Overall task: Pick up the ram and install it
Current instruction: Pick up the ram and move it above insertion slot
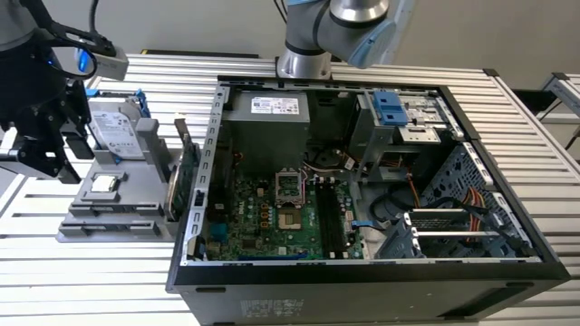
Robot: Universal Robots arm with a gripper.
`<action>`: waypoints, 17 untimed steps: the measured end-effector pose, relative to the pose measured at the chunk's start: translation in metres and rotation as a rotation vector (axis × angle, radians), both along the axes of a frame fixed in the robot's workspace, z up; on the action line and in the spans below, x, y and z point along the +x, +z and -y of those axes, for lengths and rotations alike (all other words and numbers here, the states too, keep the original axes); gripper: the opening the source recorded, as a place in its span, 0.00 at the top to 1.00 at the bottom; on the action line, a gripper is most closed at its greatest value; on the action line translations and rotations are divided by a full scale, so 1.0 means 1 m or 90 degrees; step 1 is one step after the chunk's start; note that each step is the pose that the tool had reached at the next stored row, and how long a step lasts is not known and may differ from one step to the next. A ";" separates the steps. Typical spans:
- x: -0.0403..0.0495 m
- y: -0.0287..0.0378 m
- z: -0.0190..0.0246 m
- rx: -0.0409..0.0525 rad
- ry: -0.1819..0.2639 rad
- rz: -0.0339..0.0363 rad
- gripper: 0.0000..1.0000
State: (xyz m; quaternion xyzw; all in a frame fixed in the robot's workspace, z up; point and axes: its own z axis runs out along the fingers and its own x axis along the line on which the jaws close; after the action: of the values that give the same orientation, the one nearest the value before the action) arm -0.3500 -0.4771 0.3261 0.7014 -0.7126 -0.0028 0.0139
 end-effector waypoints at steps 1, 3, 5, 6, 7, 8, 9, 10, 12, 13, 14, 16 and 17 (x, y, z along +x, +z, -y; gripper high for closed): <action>0.0000 0.0000 0.0000 0.0000 0.000 0.0000 0.00; 0.0000 -0.0002 0.0000 0.0002 0.000 0.0001 0.00; 0.0000 -0.0010 0.0000 0.0003 0.000 0.0004 0.00; 0.0000 -0.0016 0.0000 0.0003 0.000 0.0004 0.00; 0.0000 -0.0022 0.0000 0.0002 0.000 0.0002 0.00; 0.0000 -0.0031 0.0000 0.0002 0.000 0.0002 0.00; 0.0000 -0.0040 0.0000 0.0002 0.000 0.0002 0.00; 0.0001 -0.0049 0.0003 0.0001 0.000 0.0002 0.00; 0.0000 -0.0067 0.0006 0.0002 0.000 0.0002 0.00; 0.0000 -0.0076 0.0007 0.0001 0.000 0.0001 0.00; 0.0000 -0.0088 0.0008 0.0001 0.000 0.0001 0.00; 0.0000 -0.0107 0.0009 0.0001 0.000 0.0001 0.00; 0.0000 -0.0117 0.0009 0.0001 0.000 0.0001 0.00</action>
State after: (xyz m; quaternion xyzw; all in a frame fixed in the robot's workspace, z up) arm -0.3499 -0.4780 0.3145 0.7014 -0.7126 -0.0028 0.0138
